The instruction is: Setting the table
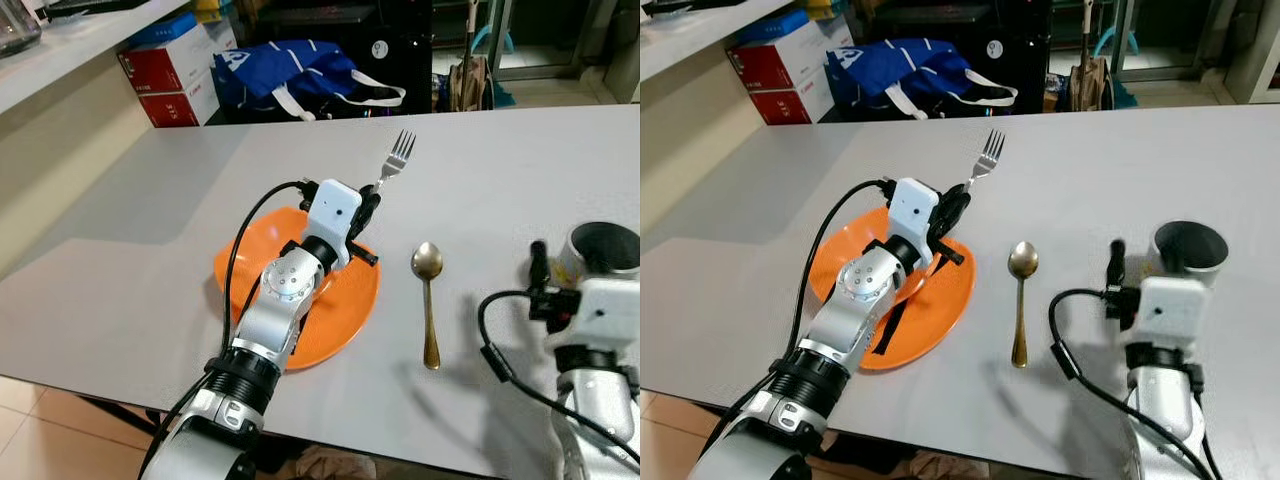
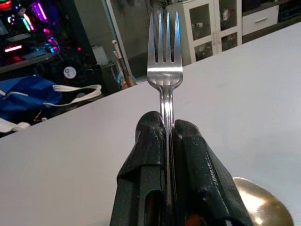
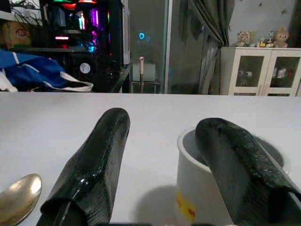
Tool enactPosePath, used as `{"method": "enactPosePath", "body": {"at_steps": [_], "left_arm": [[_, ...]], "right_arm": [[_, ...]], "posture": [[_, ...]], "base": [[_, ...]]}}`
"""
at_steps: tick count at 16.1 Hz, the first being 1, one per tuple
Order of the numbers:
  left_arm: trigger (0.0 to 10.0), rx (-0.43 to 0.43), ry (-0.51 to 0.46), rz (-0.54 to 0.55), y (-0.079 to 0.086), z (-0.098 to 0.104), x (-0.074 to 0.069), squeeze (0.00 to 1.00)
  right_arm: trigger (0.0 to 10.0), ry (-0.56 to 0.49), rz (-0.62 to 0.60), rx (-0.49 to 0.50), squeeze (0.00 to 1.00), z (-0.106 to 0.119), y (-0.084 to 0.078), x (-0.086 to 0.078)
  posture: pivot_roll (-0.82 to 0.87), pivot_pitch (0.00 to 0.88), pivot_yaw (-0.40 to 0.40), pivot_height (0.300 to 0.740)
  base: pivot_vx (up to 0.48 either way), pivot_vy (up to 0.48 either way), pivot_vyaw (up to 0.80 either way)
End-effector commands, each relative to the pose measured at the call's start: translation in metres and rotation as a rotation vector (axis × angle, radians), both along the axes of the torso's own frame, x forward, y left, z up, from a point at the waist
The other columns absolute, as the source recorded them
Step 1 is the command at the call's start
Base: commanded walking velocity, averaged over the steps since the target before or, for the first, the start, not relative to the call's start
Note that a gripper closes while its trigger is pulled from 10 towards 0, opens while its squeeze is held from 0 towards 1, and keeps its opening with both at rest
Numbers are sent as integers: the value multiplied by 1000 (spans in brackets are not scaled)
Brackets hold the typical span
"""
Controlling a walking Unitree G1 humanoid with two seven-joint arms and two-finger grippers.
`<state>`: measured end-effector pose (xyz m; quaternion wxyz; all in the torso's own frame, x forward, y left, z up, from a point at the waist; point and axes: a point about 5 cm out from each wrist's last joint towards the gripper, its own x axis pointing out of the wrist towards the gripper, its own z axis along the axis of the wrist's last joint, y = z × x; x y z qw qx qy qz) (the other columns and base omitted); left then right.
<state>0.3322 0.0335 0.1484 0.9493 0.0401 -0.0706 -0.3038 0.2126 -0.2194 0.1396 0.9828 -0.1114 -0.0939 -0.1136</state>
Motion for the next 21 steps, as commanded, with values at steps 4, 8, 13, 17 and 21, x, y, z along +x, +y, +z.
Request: {"method": "enactPosePath", "body": {"at_steps": [4,8,13,17,21], "left_arm": [[10000,-2,-6,11,7,0,1,0],[10000,-11,-17,-3,6,2,0,0],[10000,-82,-1,-47,-5,3,-6,0],[10000,-98,-14,-59,-5,6,-8,0],[10000,-65,-12,-36,-3,5,-7,0]], "right_arm": [[10000,54,-6,24,0,2,-13,-30],[10000,61,-100,-99,0,24,-30,-78],[10000,114,-101,-52,0,18,-18,-88],[10000,123,-82,-40,0,14,-16,-80],[10000,121,-55,-31,0,11,-10,-70]], "posture": [[-184,0,191,740],[-244,0,198,740],[-276,0,211,740],[-265,0,205,740],[-249,0,203,740]], "base": [[0,0,0],[0,0,0],[0,-377,0],[0,-476,0],[0,-240,0]]}}
